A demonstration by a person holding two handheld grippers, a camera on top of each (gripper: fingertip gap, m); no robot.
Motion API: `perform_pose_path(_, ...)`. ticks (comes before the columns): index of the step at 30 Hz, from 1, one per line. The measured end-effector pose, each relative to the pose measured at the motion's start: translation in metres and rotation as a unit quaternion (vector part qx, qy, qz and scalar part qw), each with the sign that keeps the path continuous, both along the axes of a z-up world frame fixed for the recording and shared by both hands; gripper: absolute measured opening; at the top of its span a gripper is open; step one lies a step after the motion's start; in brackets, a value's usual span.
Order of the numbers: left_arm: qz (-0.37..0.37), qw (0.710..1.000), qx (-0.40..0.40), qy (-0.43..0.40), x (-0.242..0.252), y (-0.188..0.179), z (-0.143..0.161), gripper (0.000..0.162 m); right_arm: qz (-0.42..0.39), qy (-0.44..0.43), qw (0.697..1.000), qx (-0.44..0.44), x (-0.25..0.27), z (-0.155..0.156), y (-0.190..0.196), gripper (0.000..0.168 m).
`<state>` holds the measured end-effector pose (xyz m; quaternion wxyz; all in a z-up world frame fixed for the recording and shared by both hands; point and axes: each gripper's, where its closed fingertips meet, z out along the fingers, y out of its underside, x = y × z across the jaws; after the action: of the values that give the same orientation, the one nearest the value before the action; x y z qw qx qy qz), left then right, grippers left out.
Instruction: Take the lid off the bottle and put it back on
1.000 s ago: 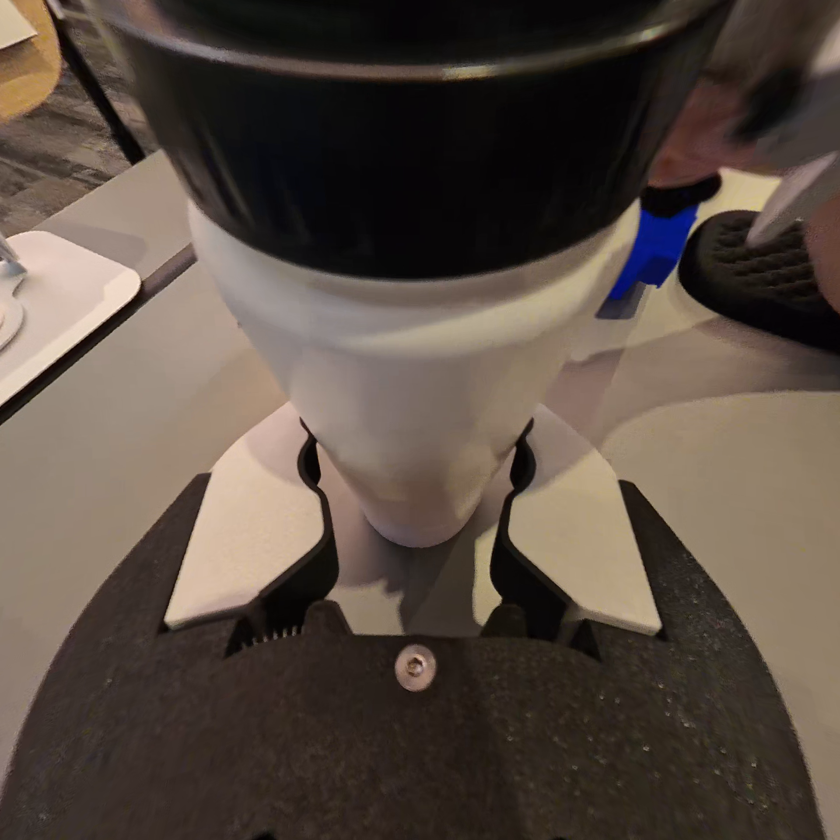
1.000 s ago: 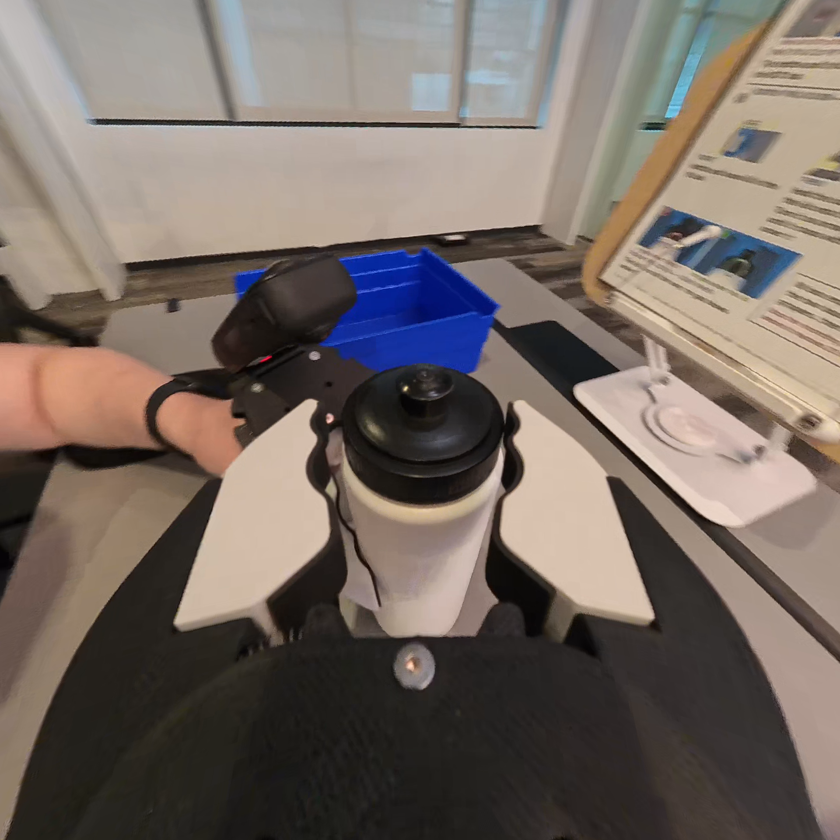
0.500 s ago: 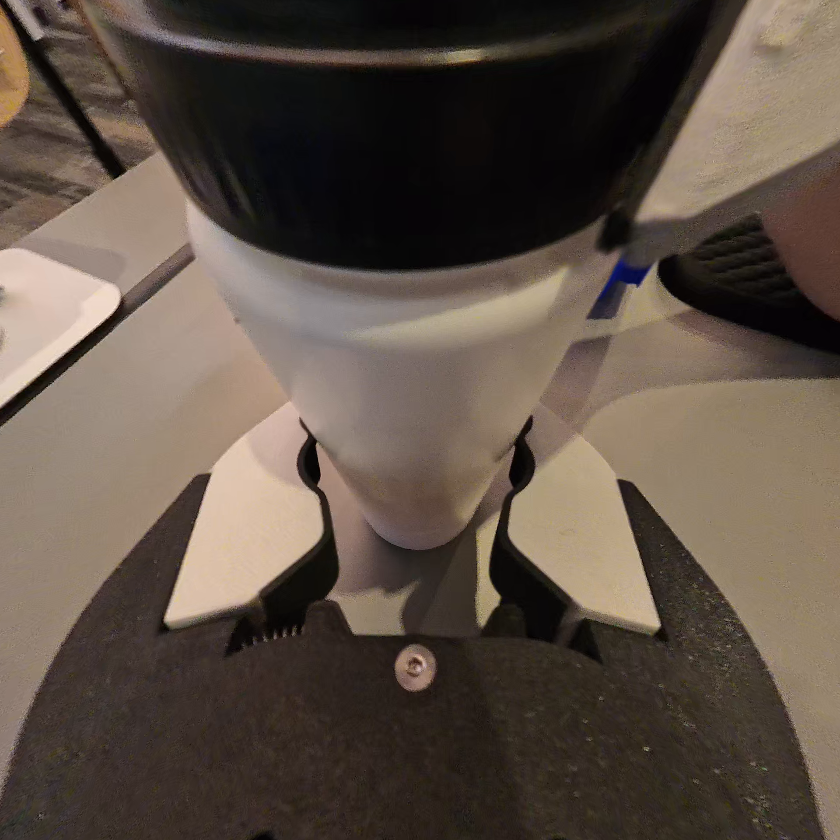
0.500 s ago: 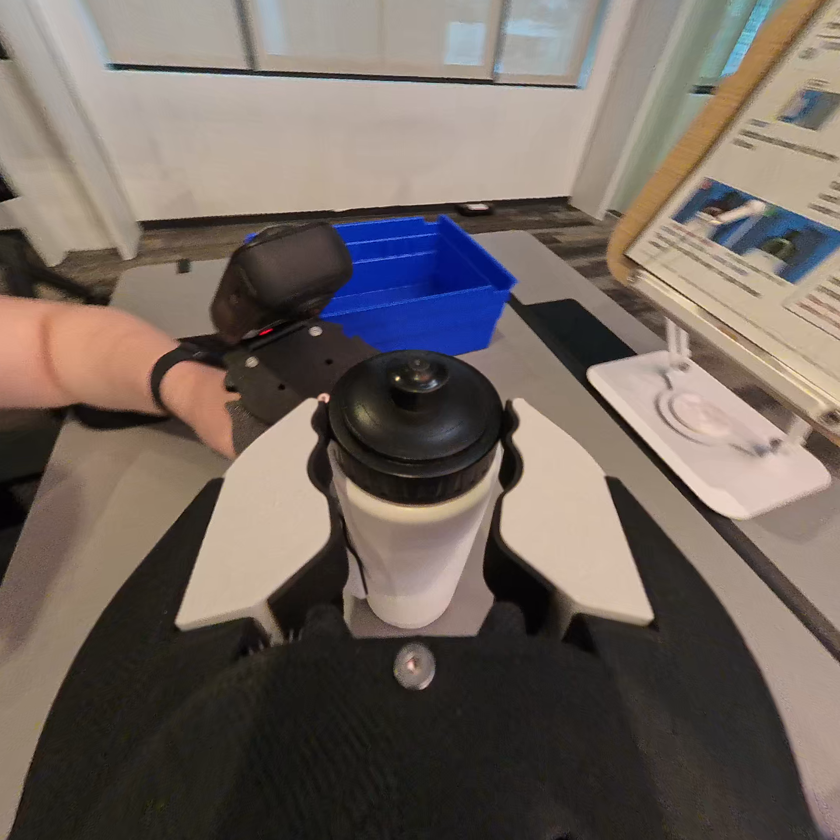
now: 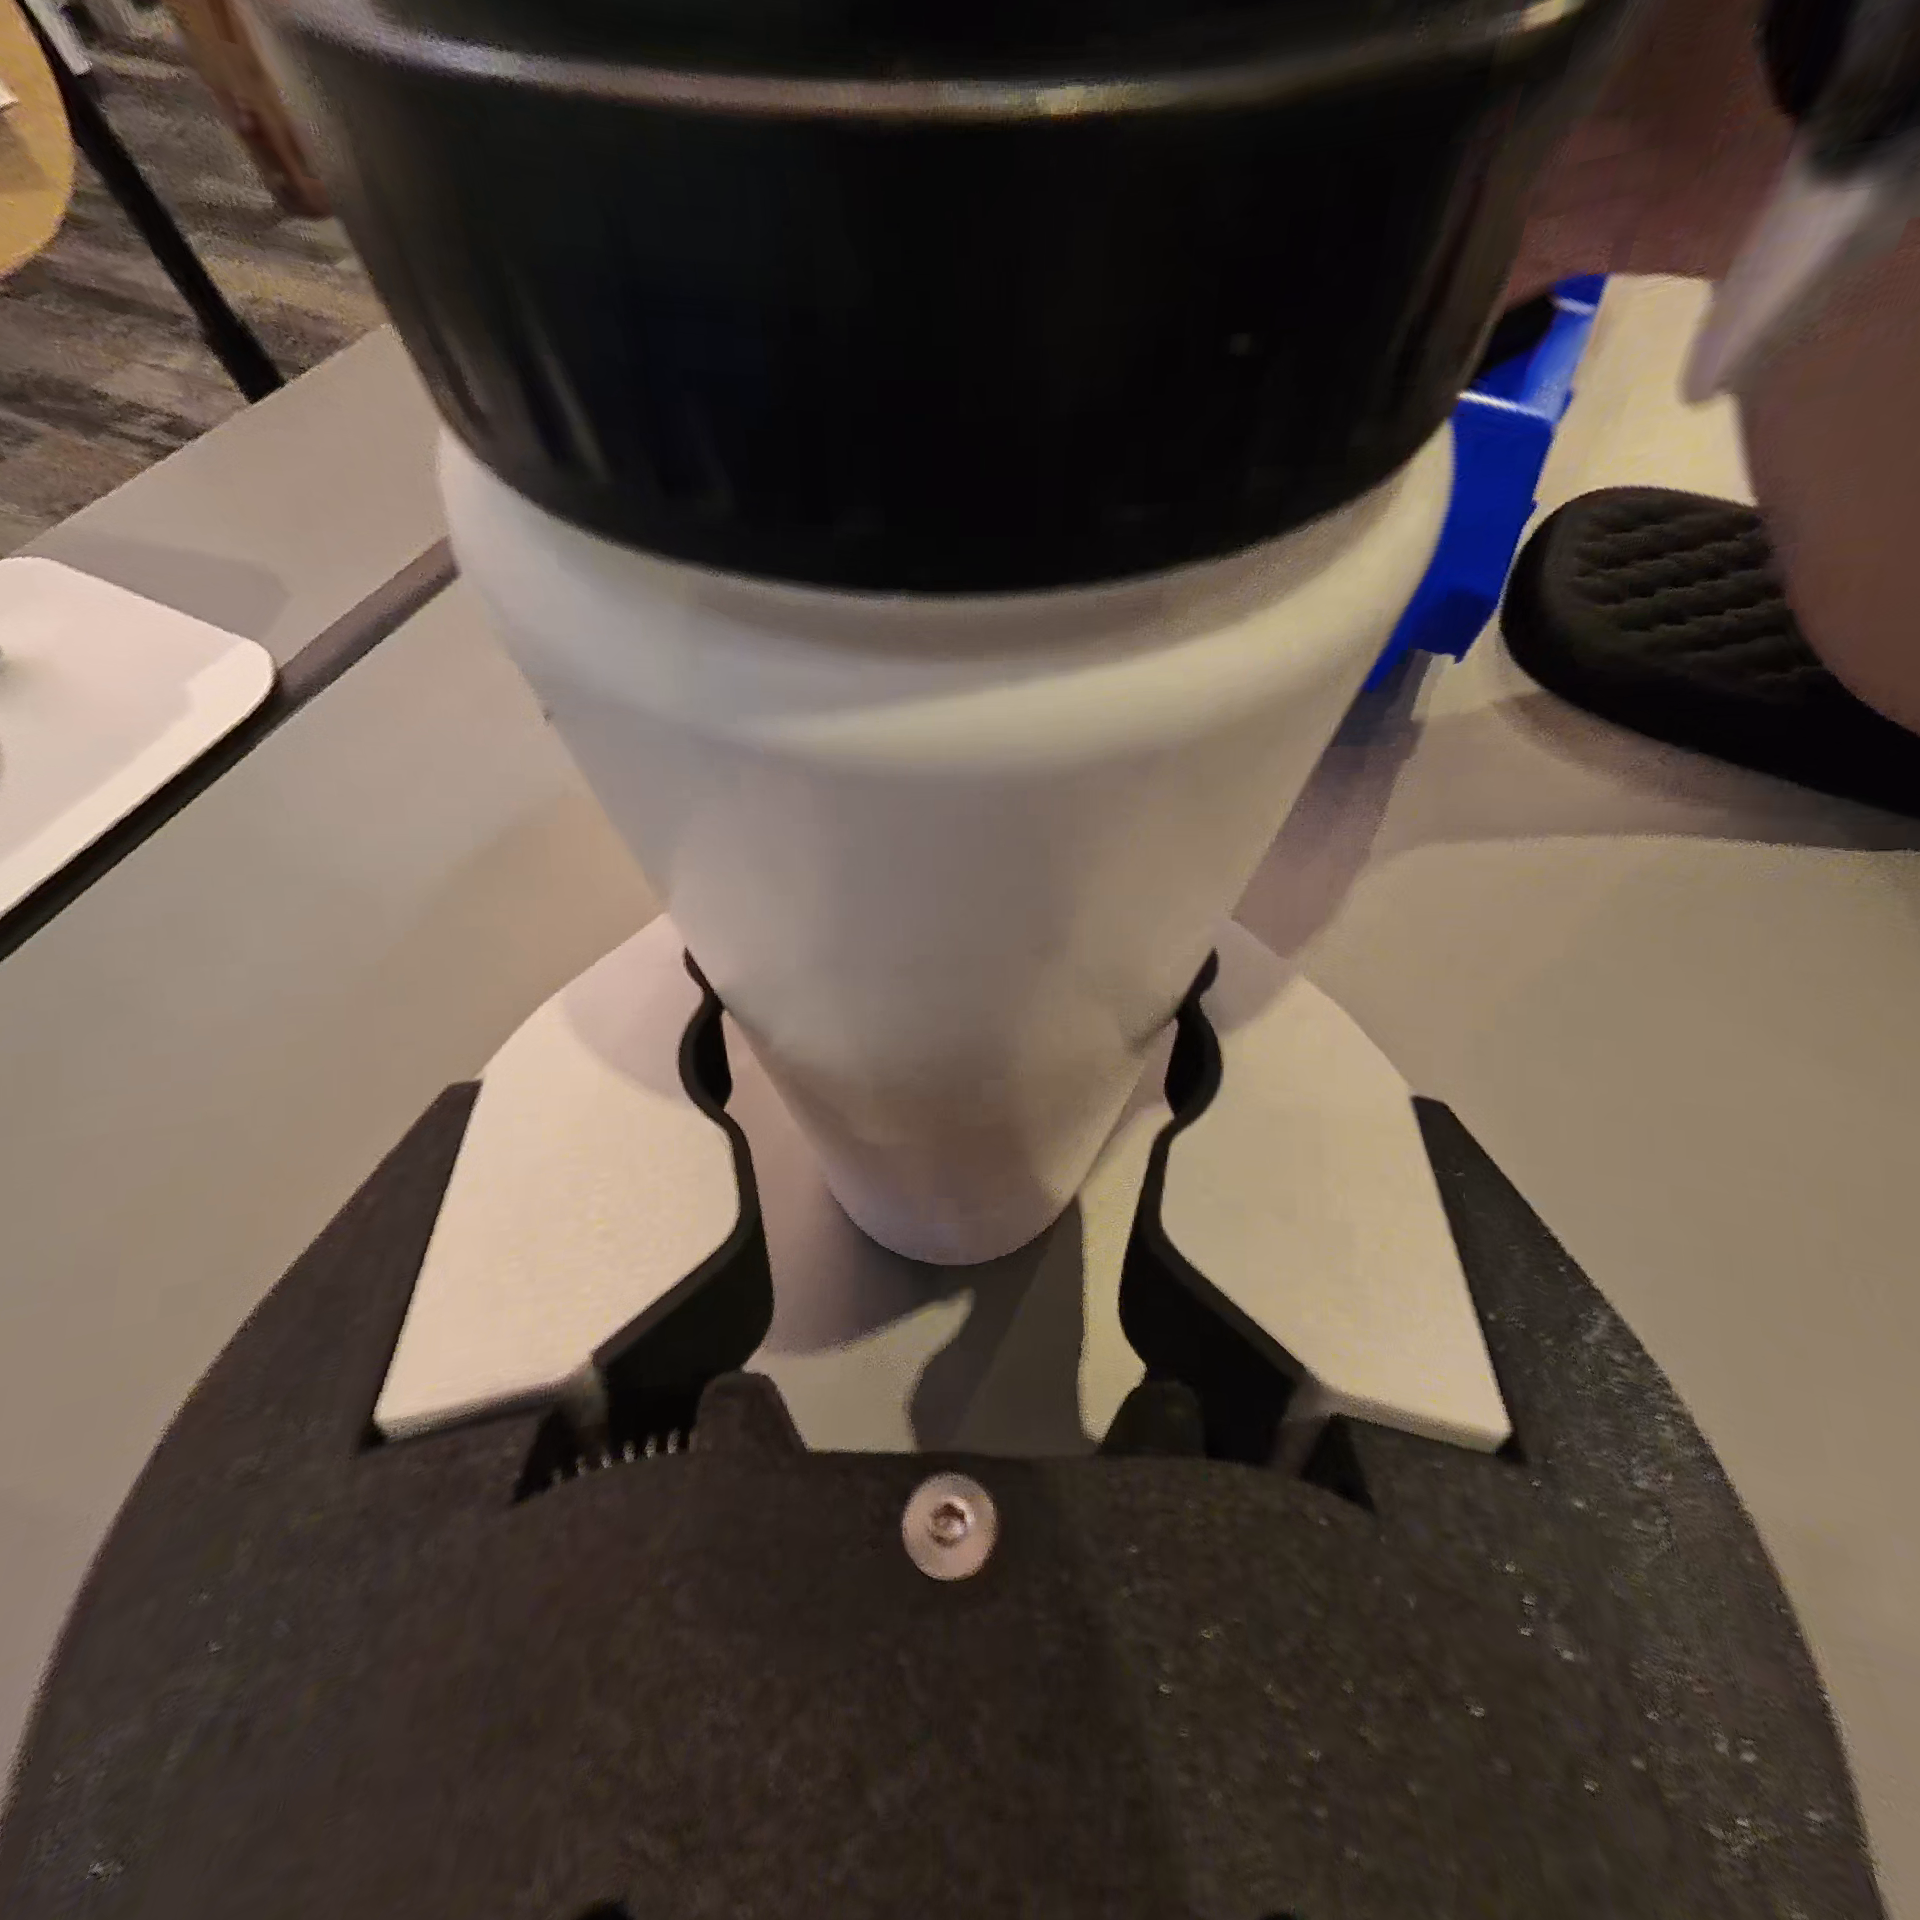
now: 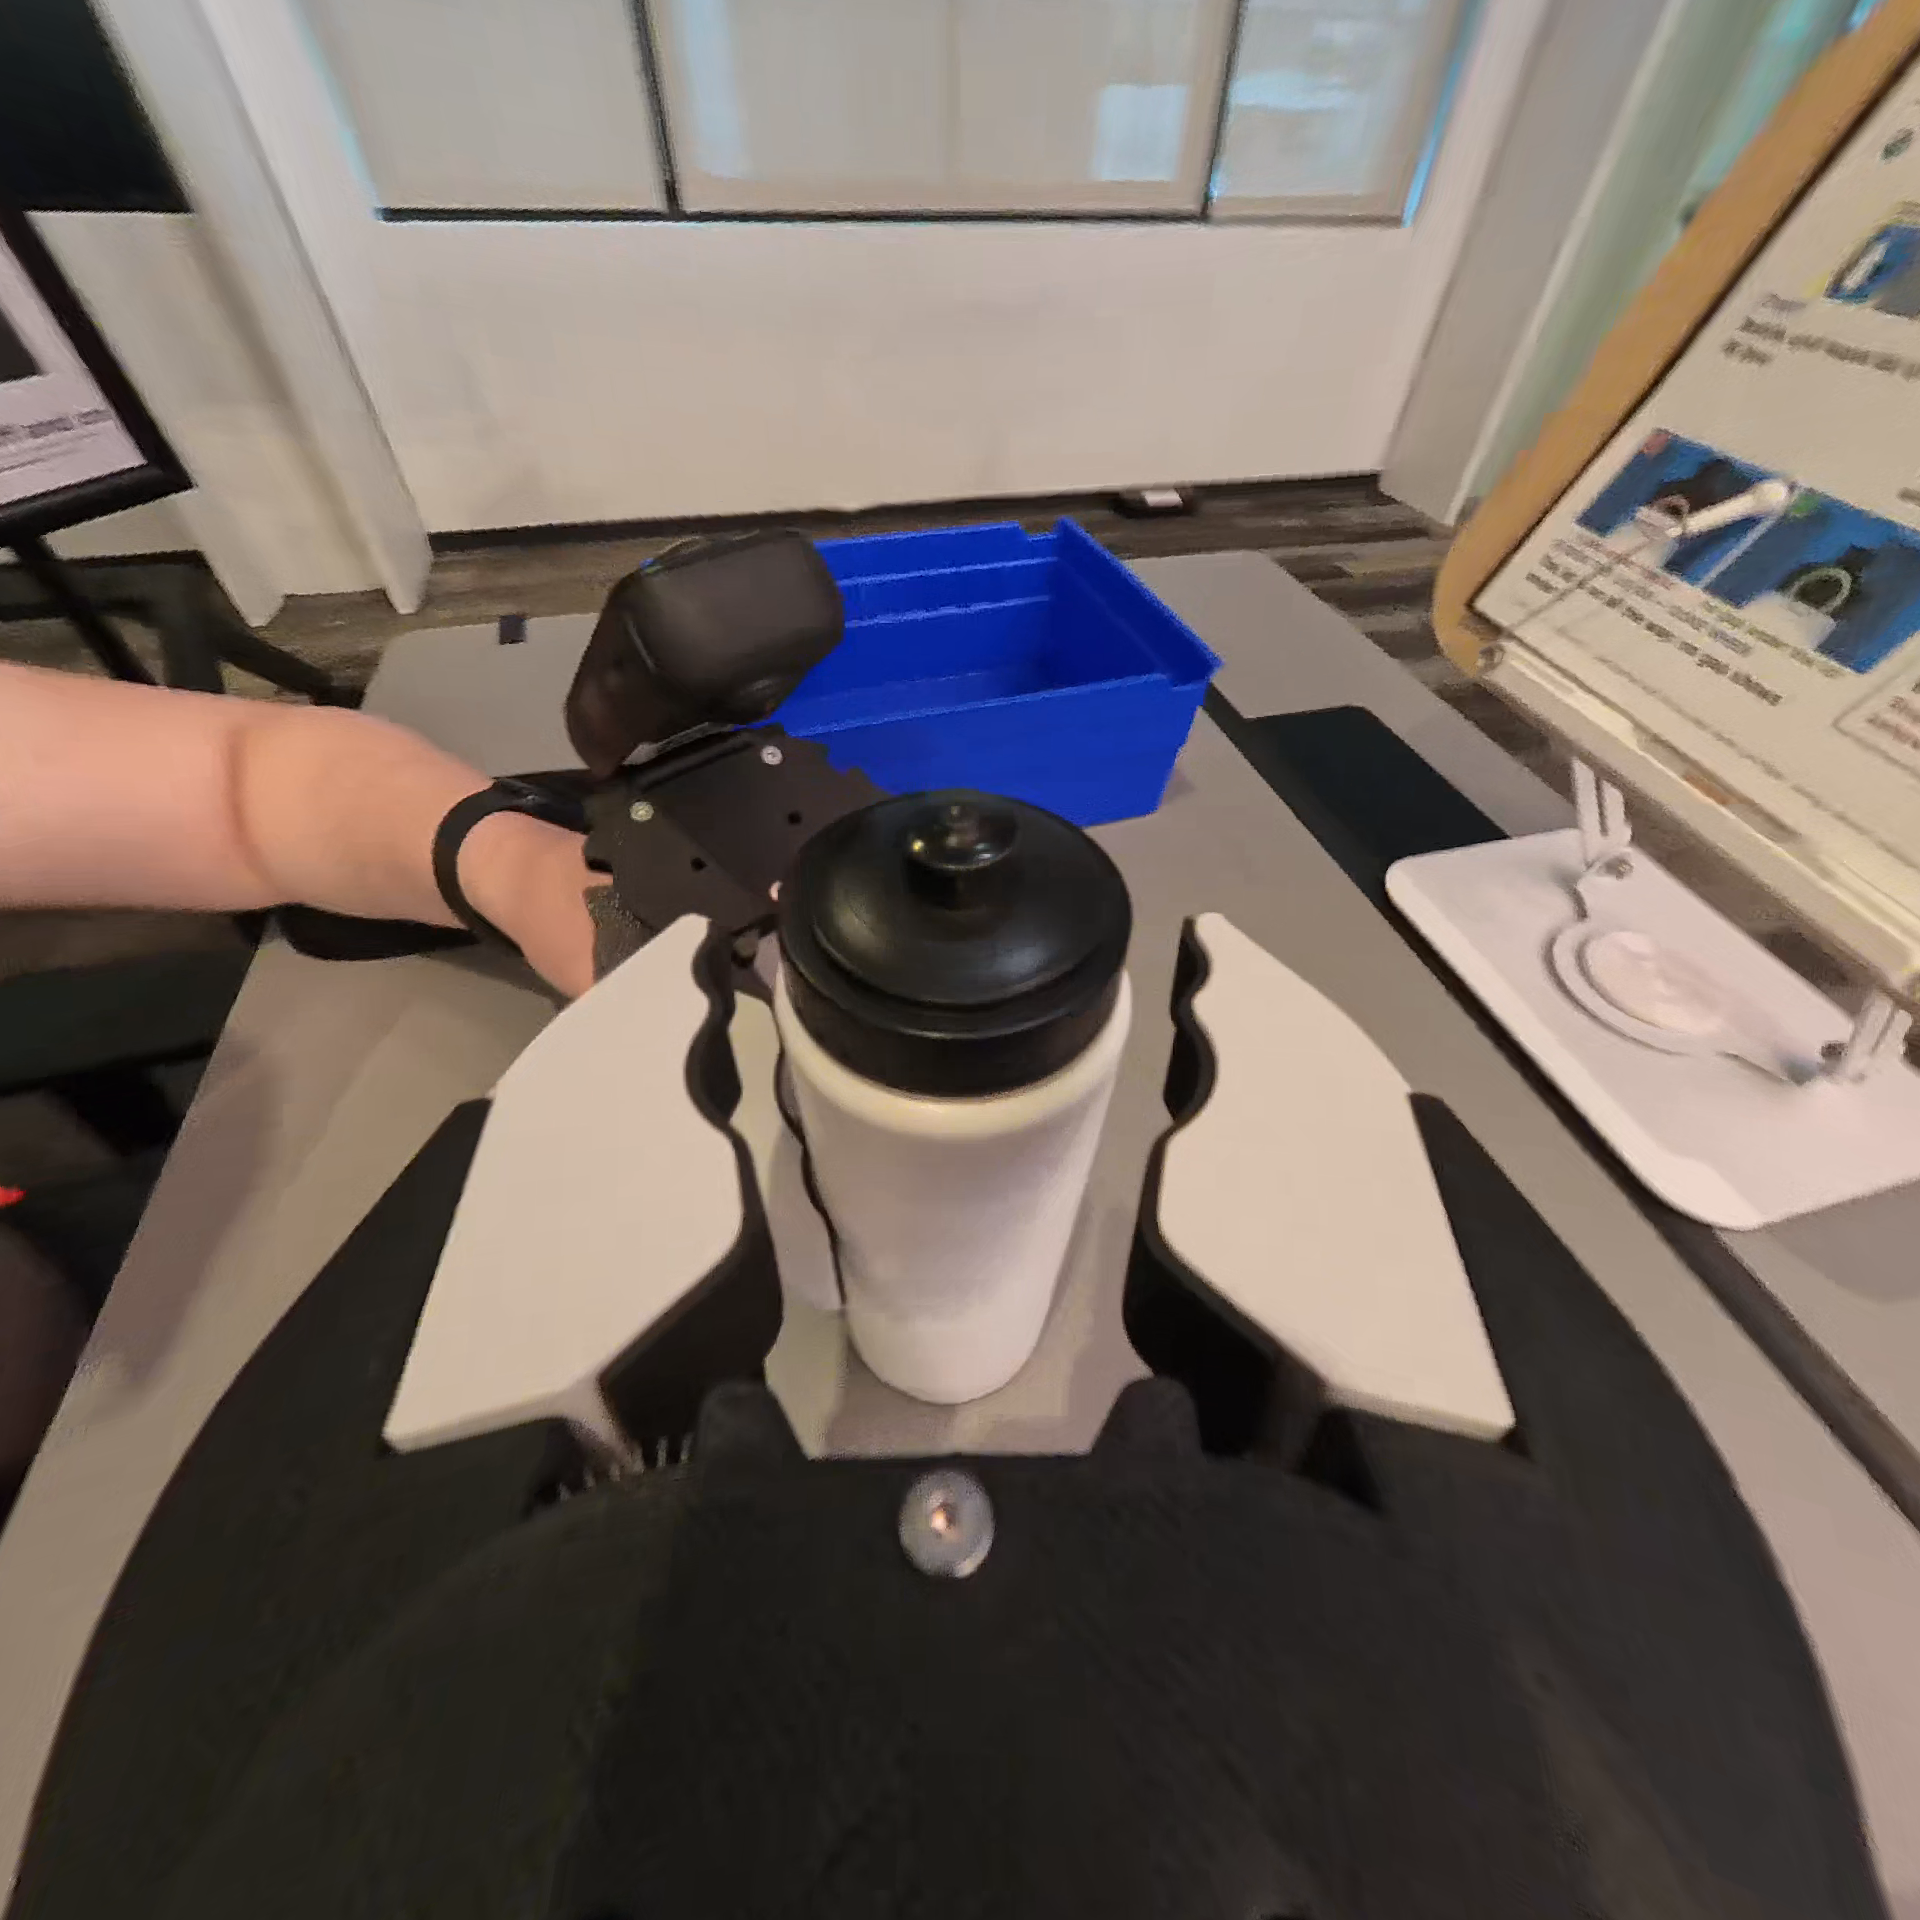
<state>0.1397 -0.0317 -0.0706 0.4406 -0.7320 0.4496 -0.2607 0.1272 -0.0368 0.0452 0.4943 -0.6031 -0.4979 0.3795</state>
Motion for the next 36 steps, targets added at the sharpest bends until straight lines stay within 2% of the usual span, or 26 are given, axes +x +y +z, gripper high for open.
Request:
perform_pose_path(4, -0.017, 1.000, 0.002, -0.004, 0.005, -0.004, 0.000, 0.084, 0.036, 0.041, 0.998, -0.017, 0.002, 0.004, -0.003, 0.081)
perform_pose_path(6, -0.016, 1.000, 0.003, -0.003, 0.005, -0.004, 0.000, 0.084, 0.046, 0.023, 0.998, -0.030, -0.004, -0.003, -0.007, 0.079)
perform_pose_path(8, -0.009, 1.000, 0.004, 0.000, 0.004, -0.003, 0.000, 0.084, 0.020, 0.007, 1.000, 0.002, -0.007, -0.006, -0.003, 0.069)
perform_pose_path(13, 0.037, 0.999, 0.008, 0.004, -0.002, 0.004, 0.000, 0.084, -0.050, -0.006, 0.999, -0.009, -0.012, -0.007, 0.005, 0.069)
perform_pose_path(18, 0.081, 0.997, 0.005, -0.004, -0.010, 0.012, 0.001, 0.084, -0.168, 0.014, 0.986, -0.013, -0.017, -0.007, 0.013, 0.070)
perform_pose_path(21, 0.091, 0.996, 0.009, 0.004, -0.012, 0.013, 0.000, 0.084, -0.186, 0.015, 0.982, 0.001, -0.020, -0.007, 0.012, 0.070)
perform_pose_path(23, 0.088, 0.996, 0.009, 0.003, -0.012, 0.013, 0.000, 0.084, -0.168, 0.011, 0.986, -0.003, -0.019, -0.007, 0.011, 0.070)
perform_pose_path(26, 0.079, 0.997, 0.013, 0.005, -0.011, 0.012, 0.001, 0.083, -0.100, 0.003, 0.995, 0.000, -0.018, -0.006, 0.008, 0.070)
perform_pose_path(29, 0.033, 0.999, 0.005, -0.005, -0.002, 0.004, 0.000, 0.084, -0.021, 0.007, 1.000, -0.003, -0.012, -0.004, 0.001, 0.079)
perform_pose_path(31, 0.001, 1.000, 0.004, -0.009, 0.004, -0.001, 0.000, 0.084, 0.020, 0.017, 1.000, -0.010, -0.008, -0.004, -0.004, 0.080)
perform_pose_path(34, -0.037, 0.999, 0.004, -0.011, 0.010, -0.010, 0.000, 0.084, 0.048, 0.019, 0.999, -0.019, -0.007, -0.007, -0.008, 0.073)
perform_pose_path(36, -0.037, 0.999, 0.003, -0.013, 0.010, -0.010, 0.001, 0.084, 0.039, 0.016, 0.999, -0.016, -0.009, -0.007, -0.007, 0.073)
